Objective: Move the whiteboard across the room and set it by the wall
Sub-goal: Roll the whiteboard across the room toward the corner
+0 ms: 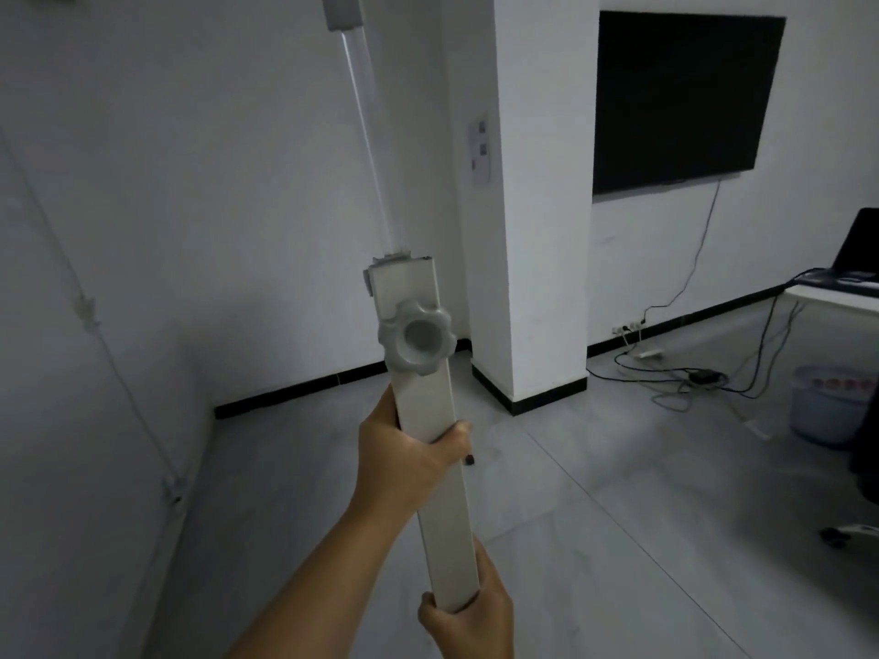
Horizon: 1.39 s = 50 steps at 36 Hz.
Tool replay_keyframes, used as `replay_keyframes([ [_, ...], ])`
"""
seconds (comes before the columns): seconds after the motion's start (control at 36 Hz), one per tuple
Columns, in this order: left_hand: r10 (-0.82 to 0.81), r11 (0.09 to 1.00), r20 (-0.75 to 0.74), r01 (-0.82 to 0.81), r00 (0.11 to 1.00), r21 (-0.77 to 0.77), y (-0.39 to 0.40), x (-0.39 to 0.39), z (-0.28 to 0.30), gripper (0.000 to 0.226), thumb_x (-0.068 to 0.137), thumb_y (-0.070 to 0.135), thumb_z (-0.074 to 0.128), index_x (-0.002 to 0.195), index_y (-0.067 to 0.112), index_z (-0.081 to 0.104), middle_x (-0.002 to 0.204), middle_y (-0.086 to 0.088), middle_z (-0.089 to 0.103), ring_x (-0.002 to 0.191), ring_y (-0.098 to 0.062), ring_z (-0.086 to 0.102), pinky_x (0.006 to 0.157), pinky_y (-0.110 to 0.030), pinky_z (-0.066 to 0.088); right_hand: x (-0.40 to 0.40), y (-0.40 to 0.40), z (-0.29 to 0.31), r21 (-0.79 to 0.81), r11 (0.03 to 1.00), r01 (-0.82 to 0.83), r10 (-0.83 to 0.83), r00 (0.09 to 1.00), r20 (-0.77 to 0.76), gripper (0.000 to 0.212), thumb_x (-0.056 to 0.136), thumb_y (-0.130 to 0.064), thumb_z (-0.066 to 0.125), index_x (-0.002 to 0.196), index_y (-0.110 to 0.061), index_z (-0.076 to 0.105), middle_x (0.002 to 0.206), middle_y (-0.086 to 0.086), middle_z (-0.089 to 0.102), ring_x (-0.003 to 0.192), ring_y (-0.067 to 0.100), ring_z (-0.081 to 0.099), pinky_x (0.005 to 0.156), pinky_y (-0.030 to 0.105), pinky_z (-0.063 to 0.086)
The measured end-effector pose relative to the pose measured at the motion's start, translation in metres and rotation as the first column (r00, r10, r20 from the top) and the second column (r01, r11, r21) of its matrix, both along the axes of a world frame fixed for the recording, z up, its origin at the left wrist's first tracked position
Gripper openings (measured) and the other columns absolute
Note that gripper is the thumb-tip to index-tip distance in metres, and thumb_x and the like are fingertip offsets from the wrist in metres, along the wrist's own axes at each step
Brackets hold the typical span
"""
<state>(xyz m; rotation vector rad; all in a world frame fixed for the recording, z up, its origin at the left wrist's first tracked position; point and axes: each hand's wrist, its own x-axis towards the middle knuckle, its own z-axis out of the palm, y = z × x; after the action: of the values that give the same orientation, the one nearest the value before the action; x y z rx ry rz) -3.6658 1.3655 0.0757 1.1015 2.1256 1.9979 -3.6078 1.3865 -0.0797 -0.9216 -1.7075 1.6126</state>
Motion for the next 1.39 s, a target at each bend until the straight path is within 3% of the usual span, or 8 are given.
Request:
replay_keyframes([
  [0.17, 0.008, 1.000, 0.013, -0.008, 1.000, -0.014, 0.047, -0.098, -0.001, 0.031, 0.065, 0.004, 0.072, 0.062, 0.023, 0.047, 0.063, 0.002, 0.052, 0.058, -0.010, 0.052, 0.040, -0.006, 0.040, -0.099, 0.046, -0.007, -0.059, 0.998, -0.025, 0.022, 0.998, -0.058, 0.093, 0.046, -0.019, 0.066, 0.135, -0.018, 0.037, 0.120, 0.006, 0.059, 0.099, 0.022, 0.057, 0.086, 0.036, 0.053],
  [0.31, 0.035, 0.999, 0.018, -0.035, 0.999, -0.023, 0.083, -0.179, 0.001, 0.031, 0.065, 0.004, 0.072, 0.058, 0.021, 0.047, 0.060, 0.002, 0.051, 0.051, -0.004, 0.054, 0.038, -0.005, 0.038, -0.177, 0.081, -0.007, -0.059, 0.997, -0.054, 0.048, 0.994, -0.094, 0.085, 0.060, -0.006, 0.070, 0.136, -0.020, 0.035, 0.120, 0.004, 0.058, 0.101, 0.019, 0.055, 0.091, 0.039, 0.051],
  [0.39, 0.022, 0.999, 0.014, -0.021, 1.000, -0.027, 0.099, -0.221, 0.000, 0.030, 0.065, 0.004, 0.072, 0.059, 0.021, 0.048, 0.060, 0.002, 0.052, 0.053, -0.006, 0.053, 0.039, -0.007, 0.041, -0.219, 0.094, -0.009, -0.050, 0.997, -0.051, 0.046, 0.994, -0.096, 0.091, 0.052, -0.016, 0.068, 0.136, -0.021, 0.035, 0.121, 0.003, 0.057, 0.102, 0.019, 0.056, 0.091, 0.040, 0.052],
  [0.56, -0.013, 1.000, 0.006, 0.013, 1.000, -0.010, 0.130, -0.323, 0.002, 0.030, 0.064, 0.005, 0.072, 0.061, 0.022, 0.048, 0.062, 0.003, 0.052, 0.054, -0.005, 0.055, 0.040, -0.006, 0.042, -0.322, 0.124, -0.007, -0.047, 0.999, 0.000, -0.005, 0.995, -0.095, 0.090, 0.052, -0.017, 0.069, 0.135, -0.022, 0.035, 0.121, 0.004, 0.057, 0.102, 0.020, 0.055, 0.089, 0.039, 0.052],
  [0.72, -0.089, 0.996, -0.007, 0.089, 0.996, -0.003, 0.159, -0.424, 0.006, 0.032, 0.066, 0.007, 0.072, 0.062, 0.026, 0.046, 0.063, 0.007, 0.052, 0.053, 0.001, 0.054, 0.042, -0.003, 0.041, -0.421, 0.151, -0.004, -0.002, 0.999, 0.042, -0.042, 0.998, -0.048, 0.073, 0.065, -0.009, 0.069, 0.131, -0.017, 0.041, 0.112, 0.005, 0.061, 0.093, 0.013, 0.058, 0.060, 0.008, 0.049],
  [0.94, -0.162, 0.986, -0.046, 0.163, 0.986, 0.020, 0.205, -0.547, 0.004, 0.035, 0.063, 0.005, 0.073, 0.061, 0.028, 0.047, 0.061, 0.008, 0.053, 0.050, 0.010, 0.054, 0.043, -0.004, 0.043, -0.544, 0.192, -0.004, -0.039, 0.991, 0.128, -0.128, 0.992, -0.012, 0.081, 0.049, -0.024, 0.064, 0.128, -0.022, 0.045, 0.104, 0.005, 0.063, 0.087, 0.018, 0.059, 0.068, 0.026, 0.052],
  [1.08, -0.189, 0.982, -0.055, 0.190, 0.980, 0.020, 0.242, -0.616, 0.002, 0.037, 0.062, 0.003, 0.074, 0.061, 0.029, 0.047, 0.061, 0.009, 0.054, 0.050, 0.010, 0.055, 0.043, -0.004, 0.042, -0.612, 0.227, -0.002, -0.064, 0.983, 0.174, -0.175, 0.985, 0.003, 0.073, 0.059, -0.011, 0.070, 0.127, -0.020, 0.046, 0.107, 0.006, 0.062, 0.091, 0.022, 0.057, 0.076, 0.032, 0.053],
  [1.39, -0.174, 0.985, -0.028, 0.173, 0.984, -0.029, 0.322, -0.764, 0.007, 0.035, 0.065, 0.007, 0.072, 0.063, 0.030, 0.047, 0.066, 0.010, 0.053, 0.051, 0.014, 0.053, 0.044, -0.003, 0.043, -0.759, 0.306, -0.003, 0.008, 0.988, 0.156, -0.156, 0.986, -0.054, 0.069, 0.067, -0.007, 0.072, 0.129, -0.017, 0.043, 0.112, 0.006, 0.061, 0.097, 0.020, 0.057, 0.076, 0.024, 0.053],
])
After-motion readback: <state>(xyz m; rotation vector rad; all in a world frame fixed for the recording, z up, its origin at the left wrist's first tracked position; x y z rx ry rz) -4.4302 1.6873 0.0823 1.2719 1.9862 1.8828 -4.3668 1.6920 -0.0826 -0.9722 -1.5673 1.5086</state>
